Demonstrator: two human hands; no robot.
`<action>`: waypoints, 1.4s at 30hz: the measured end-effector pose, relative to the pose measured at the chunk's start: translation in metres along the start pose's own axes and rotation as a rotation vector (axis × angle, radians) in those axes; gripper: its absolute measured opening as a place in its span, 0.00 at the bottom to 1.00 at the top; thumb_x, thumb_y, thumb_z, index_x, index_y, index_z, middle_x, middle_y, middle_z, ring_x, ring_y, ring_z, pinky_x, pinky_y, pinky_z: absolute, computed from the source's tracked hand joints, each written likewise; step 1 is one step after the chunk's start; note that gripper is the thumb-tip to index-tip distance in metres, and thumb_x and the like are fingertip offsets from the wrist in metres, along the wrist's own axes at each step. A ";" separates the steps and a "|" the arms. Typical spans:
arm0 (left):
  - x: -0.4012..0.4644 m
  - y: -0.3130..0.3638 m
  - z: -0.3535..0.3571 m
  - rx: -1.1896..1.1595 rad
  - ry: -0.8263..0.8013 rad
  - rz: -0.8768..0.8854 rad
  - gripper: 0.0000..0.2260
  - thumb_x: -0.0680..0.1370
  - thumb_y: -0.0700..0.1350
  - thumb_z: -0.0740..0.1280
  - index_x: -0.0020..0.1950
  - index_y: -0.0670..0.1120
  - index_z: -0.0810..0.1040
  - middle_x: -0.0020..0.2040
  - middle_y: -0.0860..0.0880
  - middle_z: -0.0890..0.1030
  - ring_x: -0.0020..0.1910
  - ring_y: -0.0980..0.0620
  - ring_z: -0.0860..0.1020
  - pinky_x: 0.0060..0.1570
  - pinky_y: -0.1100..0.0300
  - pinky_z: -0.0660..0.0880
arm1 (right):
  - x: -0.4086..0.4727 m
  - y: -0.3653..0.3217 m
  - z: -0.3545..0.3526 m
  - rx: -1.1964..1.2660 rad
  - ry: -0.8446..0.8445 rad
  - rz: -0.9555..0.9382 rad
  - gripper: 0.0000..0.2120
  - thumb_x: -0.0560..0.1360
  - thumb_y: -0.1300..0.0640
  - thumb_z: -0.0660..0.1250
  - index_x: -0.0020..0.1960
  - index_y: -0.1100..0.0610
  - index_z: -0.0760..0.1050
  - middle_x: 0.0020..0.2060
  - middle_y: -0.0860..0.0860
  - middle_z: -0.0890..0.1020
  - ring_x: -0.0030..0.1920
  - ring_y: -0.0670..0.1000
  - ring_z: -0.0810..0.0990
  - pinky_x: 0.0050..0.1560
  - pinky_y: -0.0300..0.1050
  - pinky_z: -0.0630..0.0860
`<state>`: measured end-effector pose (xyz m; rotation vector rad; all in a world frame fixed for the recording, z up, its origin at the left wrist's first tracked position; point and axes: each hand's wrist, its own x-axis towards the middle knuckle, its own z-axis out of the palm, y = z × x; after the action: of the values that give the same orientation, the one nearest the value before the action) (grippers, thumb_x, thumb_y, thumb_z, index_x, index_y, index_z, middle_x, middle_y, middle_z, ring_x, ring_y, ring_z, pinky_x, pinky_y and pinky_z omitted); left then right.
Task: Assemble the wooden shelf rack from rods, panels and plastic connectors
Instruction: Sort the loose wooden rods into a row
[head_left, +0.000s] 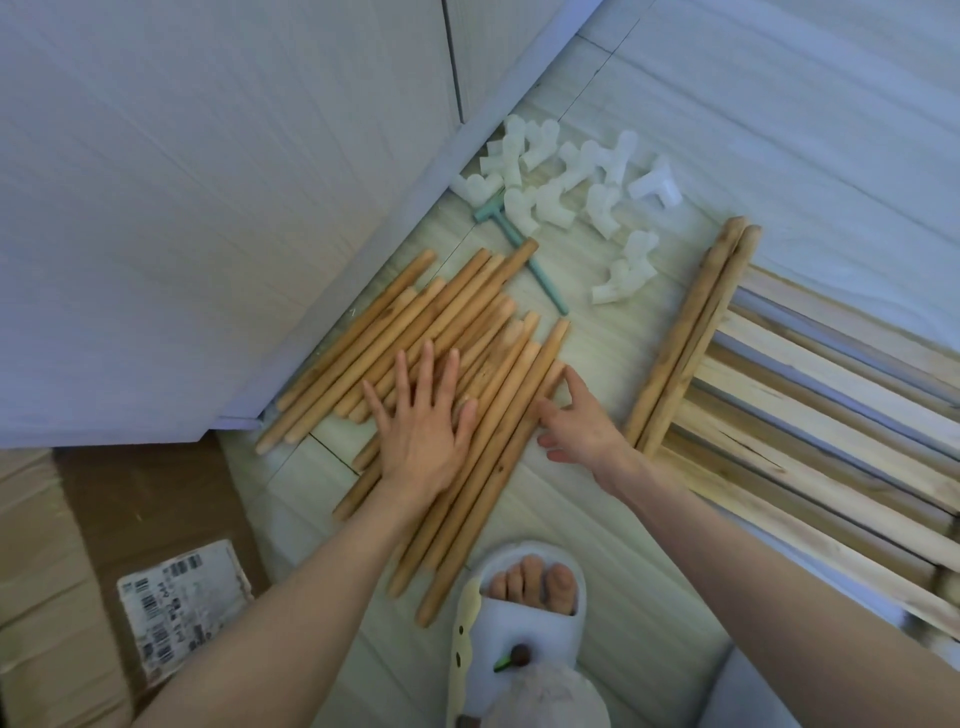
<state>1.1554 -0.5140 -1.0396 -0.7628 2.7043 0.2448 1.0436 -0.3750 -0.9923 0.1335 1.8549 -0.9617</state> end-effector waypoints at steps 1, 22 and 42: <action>0.006 0.000 0.000 0.019 0.004 0.009 0.28 0.76 0.64 0.31 0.73 0.55 0.32 0.74 0.49 0.33 0.73 0.46 0.31 0.67 0.36 0.32 | 0.002 0.000 -0.002 -0.022 0.036 -0.013 0.24 0.80 0.55 0.56 0.75 0.50 0.55 0.53 0.51 0.75 0.50 0.51 0.76 0.58 0.51 0.76; -0.036 0.027 0.010 0.127 0.089 0.399 0.28 0.77 0.61 0.53 0.76 0.54 0.53 0.76 0.43 0.55 0.74 0.38 0.54 0.64 0.27 0.49 | 0.012 -0.009 -0.007 -0.009 0.114 0.015 0.24 0.80 0.59 0.53 0.75 0.57 0.56 0.63 0.58 0.72 0.55 0.56 0.77 0.59 0.49 0.75; -0.034 0.019 0.007 0.115 0.043 0.273 0.30 0.76 0.61 0.56 0.74 0.47 0.59 0.74 0.40 0.63 0.71 0.37 0.62 0.60 0.27 0.59 | 0.032 -0.032 -0.011 -0.572 0.334 -0.468 0.17 0.78 0.65 0.52 0.62 0.65 0.73 0.56 0.62 0.77 0.57 0.62 0.75 0.57 0.48 0.70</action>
<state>1.1745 -0.4805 -1.0330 -0.3694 2.8300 0.1338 1.0047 -0.3996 -0.9990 -0.5380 2.4628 -0.6969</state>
